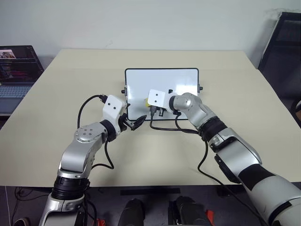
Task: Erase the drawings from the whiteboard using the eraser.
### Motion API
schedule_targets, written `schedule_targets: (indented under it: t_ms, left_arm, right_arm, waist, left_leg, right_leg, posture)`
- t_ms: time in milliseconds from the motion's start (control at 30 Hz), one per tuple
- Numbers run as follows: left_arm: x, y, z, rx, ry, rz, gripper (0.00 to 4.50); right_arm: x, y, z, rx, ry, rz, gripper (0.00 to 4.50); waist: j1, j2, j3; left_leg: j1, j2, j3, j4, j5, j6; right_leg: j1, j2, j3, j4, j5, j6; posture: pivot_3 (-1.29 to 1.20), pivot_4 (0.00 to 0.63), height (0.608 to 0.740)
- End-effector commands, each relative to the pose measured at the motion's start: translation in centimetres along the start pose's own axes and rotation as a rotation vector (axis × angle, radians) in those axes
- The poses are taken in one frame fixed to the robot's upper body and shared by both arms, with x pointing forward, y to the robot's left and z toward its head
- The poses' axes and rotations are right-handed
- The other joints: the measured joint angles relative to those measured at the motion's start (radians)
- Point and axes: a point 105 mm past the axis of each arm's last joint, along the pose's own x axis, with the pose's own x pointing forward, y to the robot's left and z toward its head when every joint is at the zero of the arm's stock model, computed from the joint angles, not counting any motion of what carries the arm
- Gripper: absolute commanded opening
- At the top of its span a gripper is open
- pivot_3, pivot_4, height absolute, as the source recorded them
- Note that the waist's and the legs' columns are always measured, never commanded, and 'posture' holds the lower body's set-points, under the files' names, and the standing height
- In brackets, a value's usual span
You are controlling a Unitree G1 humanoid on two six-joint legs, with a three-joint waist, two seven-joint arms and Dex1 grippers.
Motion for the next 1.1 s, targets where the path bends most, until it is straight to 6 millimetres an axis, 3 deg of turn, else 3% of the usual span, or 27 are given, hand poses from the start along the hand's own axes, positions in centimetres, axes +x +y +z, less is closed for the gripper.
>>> schedule_targets:
  t_ms: [33, 400, 500, 633, 833, 1000, 1100]
  left_arm:
    - [-0.3, 0.1, 1.6, 0.036, -0.053, 0.001, 4.5]
    - [-0.5, 0.2, 1.1, 0.034, -0.047, 0.007, 4.5]
    - [-0.5, 0.2, 1.0, 0.034, -0.046, 0.005, 4.5]
    - [-0.5, 0.2, 0.9, 0.033, -0.043, 0.006, 4.5]
    - [-0.4, 0.2, 0.7, 0.032, -0.043, 0.006, 4.5]
    - [-0.5, 0.1, 0.3, 0.029, -0.037, 0.006, 4.5]
    - [-0.6, 0.1, 0.3, 0.028, -0.036, 0.007, 4.5]
  right_arm:
    - [-0.6, -2.7, -0.1, -0.004, 0.015, -0.124, 1.12]
    - [-0.4, 1.8, -1.7, 0.0, 0.073, 0.136, 1.12]
    - [-0.5, 1.7, -1.5, -0.005, 0.068, 0.13, 1.12]
    - [-0.2, -0.2, 1.0, -0.033, -0.028, 0.017, 1.12]
    - [0.3, -0.8, 2.8, -0.047, -0.083, -0.055, 1.12]
    - [0.7, 2.4, 2.3, -0.067, -0.063, 0.114, 1.12]
    - [0.8, 2.6, 2.4, -0.07, -0.063, 0.118, 1.12]
  waist:
    - [0.0, 0.0, 0.0]
    - [-0.001, 0.0, 0.0]
    - [-0.001, 0.0, 0.0]
    - [-0.001, 0.0, 0.0]
    - [-0.001, 0.0, 0.0]
    - [-0.001, 0.0, 0.0]
    - [-0.001, 0.0, 0.0]
  left_leg:
    - [0.0, 0.0, 0.0, 0.0, 0.0, 0.0]
    - [0.001, 0.0, 0.0, -0.001, 0.0, 0.0]
    - [0.001, 0.0, 0.001, 0.0, 0.0, 0.0]
    - [0.001, 0.0, 0.001, 0.0, 0.0, 0.0]
    - [0.0, 0.0, 0.001, -0.001, 0.0, 0.0]
    - [-0.001, 0.0, 0.001, -0.002, 0.0, -0.001]
    - [-0.001, 0.001, 0.001, -0.003, 0.0, -0.001]
  right_leg:
    - [0.0, 0.0, 0.0, 0.0, 0.0, 0.0]
    - [0.0, 0.0, 0.001, 0.0, 0.0, 0.0]
    - [0.0, 0.0, 0.001, 0.0, 0.0, 0.0]
    - [0.0, 0.0, 0.001, 0.0, 0.0, 0.0]
    - [-0.001, 0.0, 0.002, 0.0, 0.0, 0.0]
    - [-0.001, 0.0, 0.002, -0.002, -0.001, -0.001]
    - [-0.001, 0.0, 0.002, -0.003, -0.001, -0.001]
  posture:
    - [0.0, 0.15, 0.74]
    - [0.0, 0.15, 0.74]
    - [0.0, 0.15, 0.74]
    - [0.0, 0.15, 0.74]
    - [0.0, 0.15, 0.74]
    - [0.0, 0.15, 0.74]
    - [0.0, 0.15, 0.74]
